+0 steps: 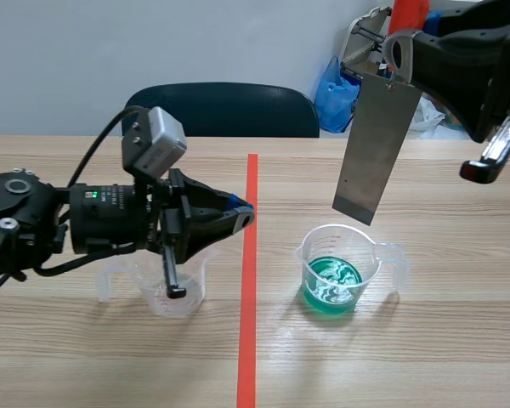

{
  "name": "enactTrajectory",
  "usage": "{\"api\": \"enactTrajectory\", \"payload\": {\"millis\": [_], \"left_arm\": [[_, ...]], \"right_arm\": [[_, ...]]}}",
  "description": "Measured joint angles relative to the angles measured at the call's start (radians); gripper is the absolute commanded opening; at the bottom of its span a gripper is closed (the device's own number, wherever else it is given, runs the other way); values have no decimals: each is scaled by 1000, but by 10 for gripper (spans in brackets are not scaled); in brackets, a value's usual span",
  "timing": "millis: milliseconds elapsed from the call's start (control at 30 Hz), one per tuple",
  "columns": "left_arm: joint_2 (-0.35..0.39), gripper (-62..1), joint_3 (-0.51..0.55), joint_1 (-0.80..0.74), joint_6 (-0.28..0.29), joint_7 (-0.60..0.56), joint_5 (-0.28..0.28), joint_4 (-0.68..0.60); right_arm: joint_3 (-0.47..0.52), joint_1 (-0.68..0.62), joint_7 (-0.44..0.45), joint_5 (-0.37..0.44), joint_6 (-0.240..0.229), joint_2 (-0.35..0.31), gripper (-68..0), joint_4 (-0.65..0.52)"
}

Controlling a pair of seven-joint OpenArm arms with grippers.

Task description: Do the redox reaction experiment

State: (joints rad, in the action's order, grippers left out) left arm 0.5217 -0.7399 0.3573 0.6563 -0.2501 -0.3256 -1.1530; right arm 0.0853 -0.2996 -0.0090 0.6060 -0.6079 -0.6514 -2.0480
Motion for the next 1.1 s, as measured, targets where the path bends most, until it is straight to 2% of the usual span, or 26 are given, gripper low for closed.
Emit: {"api": "enactTrajectory", "payload": {"millis": [167, 433, 800, 1100], "left_arm": [[-60, -584, -26, 29, 0, 56, 3, 37], [-132, -583, -43, 98, 0, 56, 2, 83], [-137, -582, -59, 121, 3, 82, 2, 96], [-137, -582, -59, 122, 19, 94, -40, 96]], "right_arm": [[0, 0, 0, 0, 0, 0, -669, 0], [0, 0, 0, 0, 0, 0, -669, 0], [0, 0, 0, 0, 0, 0, -669, 0], [0, 0, 0, 0, 0, 0, -669, 0]]}}
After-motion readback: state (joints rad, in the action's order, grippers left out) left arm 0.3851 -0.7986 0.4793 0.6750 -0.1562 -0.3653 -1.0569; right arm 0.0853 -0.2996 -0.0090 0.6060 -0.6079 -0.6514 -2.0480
